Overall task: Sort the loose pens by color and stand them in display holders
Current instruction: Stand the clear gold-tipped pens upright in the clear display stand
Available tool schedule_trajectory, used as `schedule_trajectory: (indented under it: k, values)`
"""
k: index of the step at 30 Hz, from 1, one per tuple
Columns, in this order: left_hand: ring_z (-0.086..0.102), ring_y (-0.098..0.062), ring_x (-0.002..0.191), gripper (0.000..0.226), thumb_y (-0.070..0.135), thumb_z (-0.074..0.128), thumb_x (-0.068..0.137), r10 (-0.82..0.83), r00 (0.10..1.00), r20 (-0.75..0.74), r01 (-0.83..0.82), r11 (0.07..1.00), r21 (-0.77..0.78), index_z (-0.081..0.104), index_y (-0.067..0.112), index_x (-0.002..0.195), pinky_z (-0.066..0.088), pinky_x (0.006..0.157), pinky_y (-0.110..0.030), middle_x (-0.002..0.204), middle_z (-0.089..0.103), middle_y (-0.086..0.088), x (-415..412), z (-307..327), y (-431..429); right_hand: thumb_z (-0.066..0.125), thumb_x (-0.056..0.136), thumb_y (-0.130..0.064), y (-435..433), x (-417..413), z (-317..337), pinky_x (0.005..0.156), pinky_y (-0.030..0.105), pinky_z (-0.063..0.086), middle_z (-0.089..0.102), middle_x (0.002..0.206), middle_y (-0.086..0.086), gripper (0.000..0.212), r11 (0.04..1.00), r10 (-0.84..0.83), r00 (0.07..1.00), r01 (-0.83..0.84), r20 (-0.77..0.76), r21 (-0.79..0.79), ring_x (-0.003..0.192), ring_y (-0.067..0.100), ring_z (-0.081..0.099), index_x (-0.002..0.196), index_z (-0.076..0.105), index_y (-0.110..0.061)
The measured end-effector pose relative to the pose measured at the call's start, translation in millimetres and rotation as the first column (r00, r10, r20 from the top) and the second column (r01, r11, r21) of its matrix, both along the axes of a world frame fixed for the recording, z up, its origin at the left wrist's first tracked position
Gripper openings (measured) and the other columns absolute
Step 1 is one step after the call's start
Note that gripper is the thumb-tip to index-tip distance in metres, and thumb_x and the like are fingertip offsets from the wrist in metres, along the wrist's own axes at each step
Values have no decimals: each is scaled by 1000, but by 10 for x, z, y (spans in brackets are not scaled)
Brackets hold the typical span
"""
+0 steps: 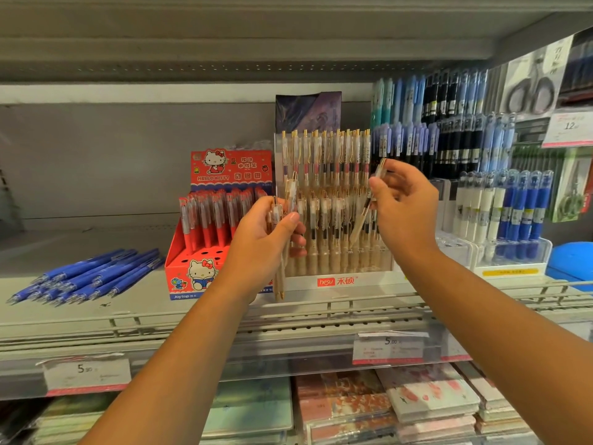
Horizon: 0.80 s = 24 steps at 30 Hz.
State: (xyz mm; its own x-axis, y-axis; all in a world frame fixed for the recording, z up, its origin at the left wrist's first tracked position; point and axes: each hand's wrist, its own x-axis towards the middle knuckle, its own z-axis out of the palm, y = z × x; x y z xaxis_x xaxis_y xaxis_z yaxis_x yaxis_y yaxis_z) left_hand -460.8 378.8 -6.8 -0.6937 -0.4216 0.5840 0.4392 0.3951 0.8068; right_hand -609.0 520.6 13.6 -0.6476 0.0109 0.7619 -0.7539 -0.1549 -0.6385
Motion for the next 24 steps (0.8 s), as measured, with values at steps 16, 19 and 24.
schedule_trajectory:
  k: [16, 19, 24]
  values:
    - [71, -18, 69, 14, 10, 54, 99, -79, 997, 20, 78, 996, 52, 58, 10, 113, 61, 62, -32, 86, 72, -11, 37, 28, 56, 75, 85, -17, -99, 31, -130, 77, 36, 59, 59, 82, -12, 22, 931, 16, 1000, -5, -27, 364, 76, 5, 59, 103, 64, -21]
    - [71, -19, 69, 15, 9, 54, 99, -81, 997, 17, 80, 995, 51, 58, 9, 114, 60, 60, -31, 86, 72, -12, 42, 24, 60, 76, 85, -18, -88, 13, -140, 74, 30, 58, 59, 80, -11, 21, 926, 0, 1000, 10, -27, 377, 74, 4, 59, 101, 63, -22]
    - [71, -23, 71, 13, 9, 56, 99, -97, 995, 24, 95, 994, 50, 61, 10, 111, 61, 61, -33, 86, 72, -14, 37, 14, 55, 76, 85, -23, -78, 15, -159, 62, 5, 41, 59, 81, -14, 24, 909, -70, 996, 86, -53, 407, 71, -2, 56, 106, 64, -23]
